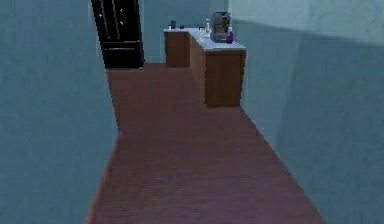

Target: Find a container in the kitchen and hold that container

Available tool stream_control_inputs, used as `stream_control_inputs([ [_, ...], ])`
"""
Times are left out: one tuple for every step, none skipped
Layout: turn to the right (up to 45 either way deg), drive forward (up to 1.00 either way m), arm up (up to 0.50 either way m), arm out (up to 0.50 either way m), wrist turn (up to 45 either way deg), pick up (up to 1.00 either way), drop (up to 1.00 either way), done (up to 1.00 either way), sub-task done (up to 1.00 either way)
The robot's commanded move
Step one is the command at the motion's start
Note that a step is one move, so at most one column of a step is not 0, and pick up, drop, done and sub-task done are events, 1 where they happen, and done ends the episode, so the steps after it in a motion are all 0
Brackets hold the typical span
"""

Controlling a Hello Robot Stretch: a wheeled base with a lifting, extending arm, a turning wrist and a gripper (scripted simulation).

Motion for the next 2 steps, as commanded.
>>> stream_control_inputs([
  [-3.0,0.0,0.0,0.0,0.0,0.0,0.0,0.0,0.0],
  [0.0,1.0,0.0,0.0,0.0,0.0,0.0,0.0,0.0],
])
